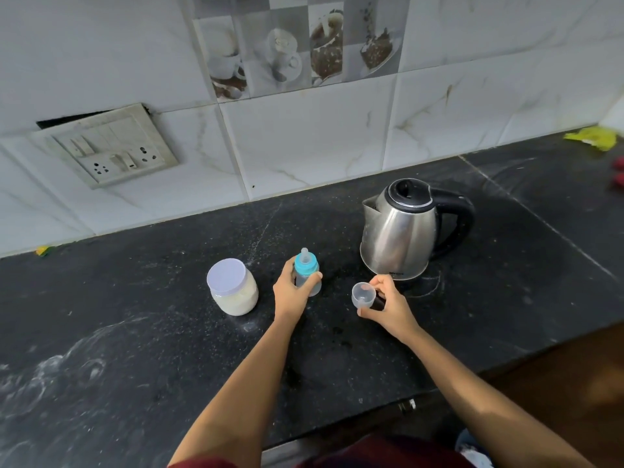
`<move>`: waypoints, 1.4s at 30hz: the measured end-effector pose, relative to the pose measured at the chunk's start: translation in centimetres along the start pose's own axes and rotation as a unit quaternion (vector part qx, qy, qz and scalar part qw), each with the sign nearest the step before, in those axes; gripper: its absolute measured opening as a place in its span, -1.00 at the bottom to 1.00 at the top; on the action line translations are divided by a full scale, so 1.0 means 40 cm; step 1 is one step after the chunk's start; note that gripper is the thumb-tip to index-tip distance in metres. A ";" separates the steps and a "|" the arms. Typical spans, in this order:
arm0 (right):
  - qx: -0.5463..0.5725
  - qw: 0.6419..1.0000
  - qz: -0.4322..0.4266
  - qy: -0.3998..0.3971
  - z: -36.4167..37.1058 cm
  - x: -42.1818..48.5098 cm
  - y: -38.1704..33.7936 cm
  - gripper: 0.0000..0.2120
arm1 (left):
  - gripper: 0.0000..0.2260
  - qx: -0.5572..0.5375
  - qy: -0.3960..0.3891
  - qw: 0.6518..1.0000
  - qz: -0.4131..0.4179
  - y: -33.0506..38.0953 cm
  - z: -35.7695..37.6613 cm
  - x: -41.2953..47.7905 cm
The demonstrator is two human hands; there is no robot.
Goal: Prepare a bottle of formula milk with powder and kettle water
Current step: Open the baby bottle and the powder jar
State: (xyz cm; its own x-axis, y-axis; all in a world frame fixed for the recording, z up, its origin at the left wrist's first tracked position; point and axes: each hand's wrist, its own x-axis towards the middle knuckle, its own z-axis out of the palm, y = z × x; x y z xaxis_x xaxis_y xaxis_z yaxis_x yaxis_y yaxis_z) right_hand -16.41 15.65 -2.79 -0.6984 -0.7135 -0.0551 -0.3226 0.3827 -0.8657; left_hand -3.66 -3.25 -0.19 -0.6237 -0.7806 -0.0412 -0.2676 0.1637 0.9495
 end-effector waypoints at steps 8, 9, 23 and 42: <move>-0.061 0.984 -0.117 0.120 0.000 -0.018 -0.039 -0.38 | -0.43 0.022 -0.022 1.000 0.005 -0.003 -0.007 0.006; -0.069 0.975 -0.158 0.140 -0.001 -0.018 -0.061 -0.45 | -0.40 0.025 -0.033 0.999 0.002 -0.006 -0.011 0.010; -0.084 0.995 -0.020 0.041 0.130 0.139 -0.310 -0.54 | -0.63 0.047 -0.028 0.998 0.035 0.032 -0.029 -0.013; 0.128 0.977 -0.037 -0.168 0.075 0.134 -0.286 -0.34 | -0.58 -0.025 -0.118 0.992 0.028 0.030 -0.077 0.004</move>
State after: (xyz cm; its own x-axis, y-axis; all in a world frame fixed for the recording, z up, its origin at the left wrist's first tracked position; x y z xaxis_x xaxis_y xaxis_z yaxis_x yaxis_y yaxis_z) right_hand -14.54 5.68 5.32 -0.4161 -0.9025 -0.1113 -0.1640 0.1949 -0.9670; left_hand -1.82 -5.03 1.92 -0.7930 -0.6068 -0.0550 -0.1950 0.1673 0.9664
